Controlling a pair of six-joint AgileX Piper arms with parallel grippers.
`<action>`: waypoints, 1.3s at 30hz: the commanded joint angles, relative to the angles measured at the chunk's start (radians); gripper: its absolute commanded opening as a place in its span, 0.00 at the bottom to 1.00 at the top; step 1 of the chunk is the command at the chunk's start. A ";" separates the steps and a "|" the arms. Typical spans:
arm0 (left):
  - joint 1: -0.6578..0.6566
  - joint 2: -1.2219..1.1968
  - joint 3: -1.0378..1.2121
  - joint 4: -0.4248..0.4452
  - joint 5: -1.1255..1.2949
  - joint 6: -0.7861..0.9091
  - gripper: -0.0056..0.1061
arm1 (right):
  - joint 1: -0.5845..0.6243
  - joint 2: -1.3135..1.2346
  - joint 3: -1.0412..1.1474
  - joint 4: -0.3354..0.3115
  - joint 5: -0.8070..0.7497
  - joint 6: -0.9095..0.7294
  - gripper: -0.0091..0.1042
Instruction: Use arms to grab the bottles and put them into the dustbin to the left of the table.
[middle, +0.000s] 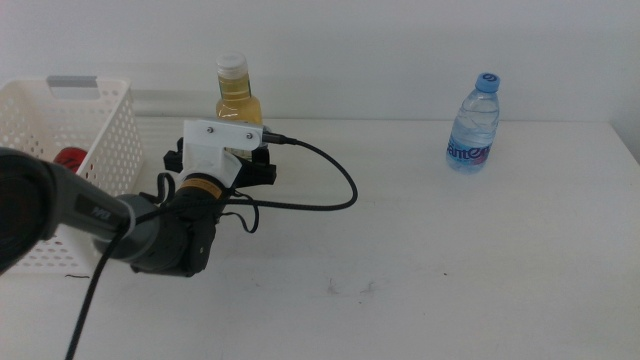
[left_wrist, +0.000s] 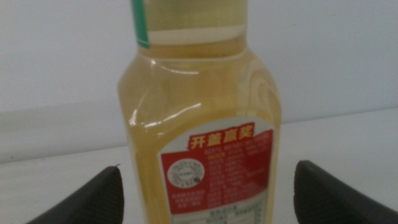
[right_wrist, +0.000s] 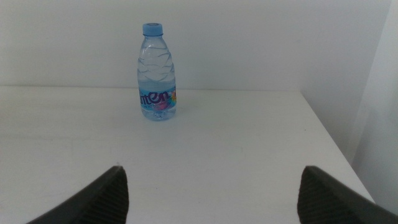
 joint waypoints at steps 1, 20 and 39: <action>0.008 0.024 -0.037 0.004 0.018 -0.024 0.89 | -0.005 -0.005 0.004 -0.007 -0.007 -0.004 0.84; 0.034 0.076 -0.183 -0.011 0.070 0.006 0.32 | -0.005 -0.005 0.004 -0.007 -0.007 -0.004 0.84; 0.263 -0.625 -0.448 0.052 1.838 0.169 0.03 | -0.005 -0.005 0.004 -0.007 -0.007 -0.004 0.84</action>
